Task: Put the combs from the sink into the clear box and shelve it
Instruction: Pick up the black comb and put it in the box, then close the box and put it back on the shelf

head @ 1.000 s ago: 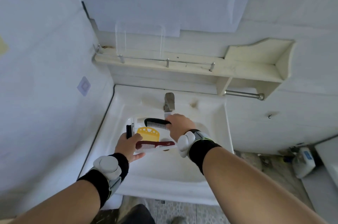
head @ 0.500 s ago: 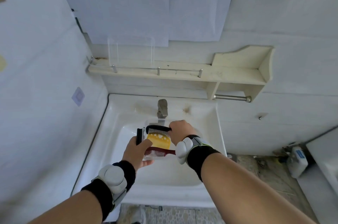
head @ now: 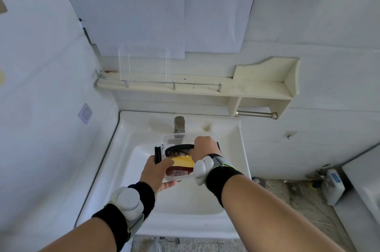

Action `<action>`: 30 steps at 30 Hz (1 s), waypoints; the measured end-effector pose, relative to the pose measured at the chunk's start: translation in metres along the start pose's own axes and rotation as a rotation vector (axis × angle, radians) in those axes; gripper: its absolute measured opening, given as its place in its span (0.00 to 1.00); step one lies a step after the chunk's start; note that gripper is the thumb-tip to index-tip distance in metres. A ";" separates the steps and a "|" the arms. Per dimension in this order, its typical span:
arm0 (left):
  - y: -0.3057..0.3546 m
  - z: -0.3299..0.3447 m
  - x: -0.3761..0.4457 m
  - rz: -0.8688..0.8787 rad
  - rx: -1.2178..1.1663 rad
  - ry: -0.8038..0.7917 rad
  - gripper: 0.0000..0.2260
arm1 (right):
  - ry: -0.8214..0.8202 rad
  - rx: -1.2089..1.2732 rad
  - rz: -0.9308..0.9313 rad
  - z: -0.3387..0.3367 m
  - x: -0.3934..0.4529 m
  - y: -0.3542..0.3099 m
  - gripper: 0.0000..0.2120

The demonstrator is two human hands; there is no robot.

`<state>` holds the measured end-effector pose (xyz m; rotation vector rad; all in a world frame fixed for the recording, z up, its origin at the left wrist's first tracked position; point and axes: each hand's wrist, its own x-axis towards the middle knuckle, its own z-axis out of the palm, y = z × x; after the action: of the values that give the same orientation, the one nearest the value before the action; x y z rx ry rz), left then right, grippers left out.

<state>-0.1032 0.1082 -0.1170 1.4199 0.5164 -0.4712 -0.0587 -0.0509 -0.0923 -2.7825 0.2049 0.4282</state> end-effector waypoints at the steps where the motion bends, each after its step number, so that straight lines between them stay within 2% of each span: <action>1: 0.001 0.000 -0.001 0.000 -0.010 -0.002 0.14 | 0.003 0.005 -0.003 -0.001 0.000 0.000 0.07; 8: 0.010 0.003 0.000 0.004 -0.036 0.027 0.13 | 0.031 -0.039 -0.082 -0.009 -0.001 -0.001 0.08; 13: 0.024 0.005 0.004 0.013 -0.088 0.061 0.11 | 0.172 -0.164 -0.272 -0.020 -0.006 -0.003 0.08; 16: 0.033 0.003 0.005 0.001 -0.128 0.087 0.10 | 0.290 -0.080 -0.281 -0.032 -0.005 -0.004 0.06; 23: 0.069 0.002 0.002 0.028 -0.205 0.035 0.09 | 0.371 0.030 -0.203 -0.076 0.013 -0.015 0.19; 25: 0.079 0.003 0.002 0.045 -0.226 0.017 0.09 | 0.390 0.092 -0.197 -0.087 0.022 -0.021 0.19; 28: 0.092 0.002 0.005 0.071 -0.228 0.005 0.11 | 0.408 0.230 -0.202 -0.102 0.038 -0.035 0.12; 30: 0.094 0.002 0.005 0.066 -0.231 -0.002 0.12 | 0.441 0.304 -0.214 -0.109 0.045 -0.042 0.14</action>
<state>-0.0433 0.1149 -0.0443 1.2110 0.5044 -0.3483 0.0212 -0.0517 0.0043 -2.5223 0.0613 -0.2534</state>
